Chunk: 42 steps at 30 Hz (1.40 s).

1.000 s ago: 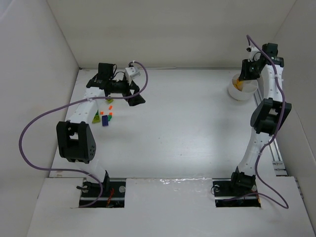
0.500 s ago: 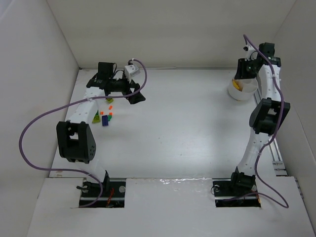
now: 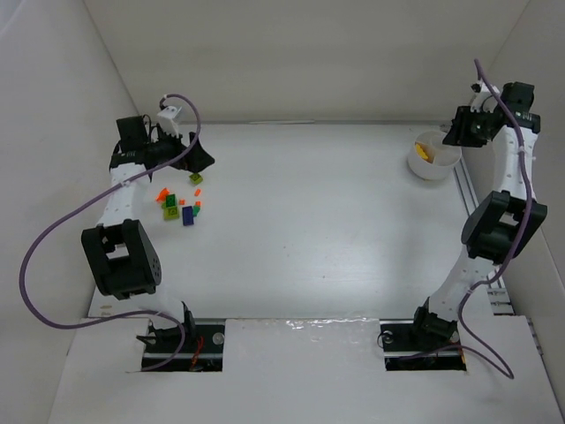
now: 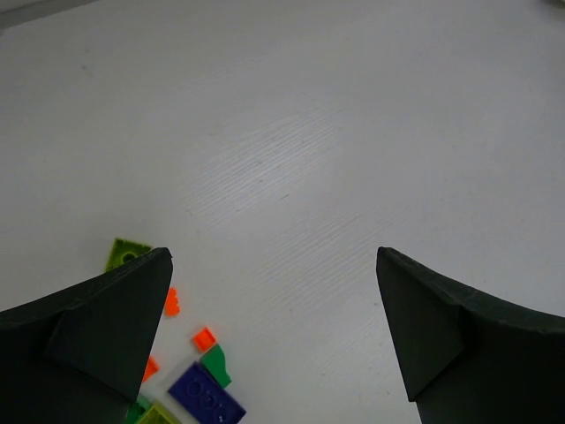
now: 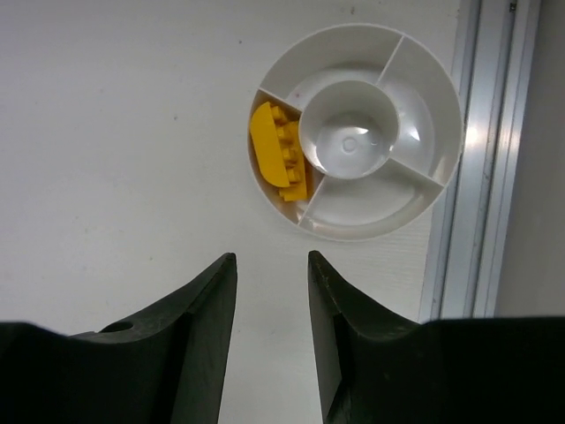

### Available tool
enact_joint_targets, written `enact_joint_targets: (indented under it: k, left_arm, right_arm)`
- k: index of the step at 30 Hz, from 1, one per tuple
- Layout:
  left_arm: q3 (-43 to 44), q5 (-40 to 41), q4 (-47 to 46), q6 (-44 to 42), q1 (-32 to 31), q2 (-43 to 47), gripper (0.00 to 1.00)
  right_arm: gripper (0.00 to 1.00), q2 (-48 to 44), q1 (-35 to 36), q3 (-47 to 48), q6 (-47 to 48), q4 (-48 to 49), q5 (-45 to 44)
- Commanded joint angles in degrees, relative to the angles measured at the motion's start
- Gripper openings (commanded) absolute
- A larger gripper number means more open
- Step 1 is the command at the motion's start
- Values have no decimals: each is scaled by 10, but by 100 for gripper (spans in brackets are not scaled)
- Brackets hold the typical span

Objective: Sort the legos into containers by color

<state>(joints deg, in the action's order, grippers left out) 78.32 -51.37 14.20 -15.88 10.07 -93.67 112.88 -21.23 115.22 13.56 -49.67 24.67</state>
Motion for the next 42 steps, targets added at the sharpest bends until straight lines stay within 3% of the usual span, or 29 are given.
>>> enact_joint_targets:
  k: [1,6,11,16,19,26,29,37,42]
  left_arm:
    - [9,43,35,-12,-5,27,100]
    - [-22,190,65,-63,7,38,100]
    - [-99,216,76,-170,27,88,100]
    - [-68,182,90,-229,41,43,100]
    - [-35,153,82,-250,41,-12,94]
    - [40,101,79,-345,41,-127,68]
    - [62,87,78,-394,41,-158,67]
    - [132,98,59,-389,41,-235,74]
    - [132,118,49,-389,35,-256,77]
  right_arm:
    - [44,-31,7,-4,8,-18,91]
    - [45,-52,68,-24,2,-61,126]
    - [48,-93,130,-103,-23,-18,139]
    - [48,-87,177,-126,-46,10,150]
    - [48,-82,191,-126,-68,22,150]
    - [48,-55,218,-114,-102,15,202]
    - [49,-50,224,-114,-117,15,220]
    - [49,-33,236,-102,-128,15,220]
    - [49,-22,236,-96,-128,15,215]
